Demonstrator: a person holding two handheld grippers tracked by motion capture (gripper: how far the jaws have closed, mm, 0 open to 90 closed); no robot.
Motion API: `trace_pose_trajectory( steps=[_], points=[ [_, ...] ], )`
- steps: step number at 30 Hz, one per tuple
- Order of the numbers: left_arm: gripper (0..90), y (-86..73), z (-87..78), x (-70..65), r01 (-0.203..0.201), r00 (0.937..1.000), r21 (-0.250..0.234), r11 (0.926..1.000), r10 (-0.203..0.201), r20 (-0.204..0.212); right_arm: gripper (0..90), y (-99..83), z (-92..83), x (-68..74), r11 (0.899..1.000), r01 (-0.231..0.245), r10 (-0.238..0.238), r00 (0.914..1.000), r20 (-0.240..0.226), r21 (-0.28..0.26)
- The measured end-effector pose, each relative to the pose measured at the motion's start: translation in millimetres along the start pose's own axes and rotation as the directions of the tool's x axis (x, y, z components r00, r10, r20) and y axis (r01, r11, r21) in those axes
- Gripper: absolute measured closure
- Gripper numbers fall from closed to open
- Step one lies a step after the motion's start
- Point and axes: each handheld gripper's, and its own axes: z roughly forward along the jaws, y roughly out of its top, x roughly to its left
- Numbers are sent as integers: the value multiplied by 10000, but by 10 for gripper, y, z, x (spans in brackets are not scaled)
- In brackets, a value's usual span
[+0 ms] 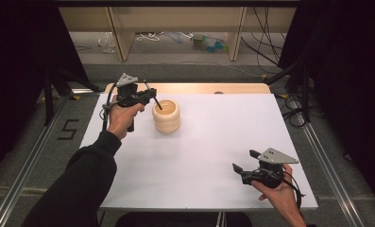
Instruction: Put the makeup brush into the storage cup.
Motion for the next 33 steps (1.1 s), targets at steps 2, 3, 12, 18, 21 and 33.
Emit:
trace_pose_trajectory(
  steps=[2, 3, 12, 18, 21, 33],
  points=[
    [830, -17, 50, 7, -113, 9998, 147, 9998, 115, -136, 189, -3, 14, -2, 10000, -7, 6, 10000, -99, -89],
    [830, -27, 76, 7, -103, 9998, 175, 9998, 106, -168, 189, -1, 11, 1, 9999, -83, 82, 9999, -116, -64],
    [830, -65, 212, 32, 84, 9994, 211, 9997, -77, -333, 189, -4, 20, -8, 9997, -37, 35, 9999, -114, -238],
    [830, -94, 272, 39, 111, 9991, 369, 9993, -96, -413, 189, 0, 11, -7, 9999, -67, 66, 9999, -126, -101],
    [829, -113, 310, 29, 14, 9990, 514, 9987, 9, -437, 190, 0, 12, 1, 9999, -156, 155, 9997, -169, -10],
    [828, -226, 477, -61, -326, 9989, 1051, 9939, 358, -292, 190, 1, 12, -5, 9999, -79, 78, 9999, -131, -121]
  ],
)
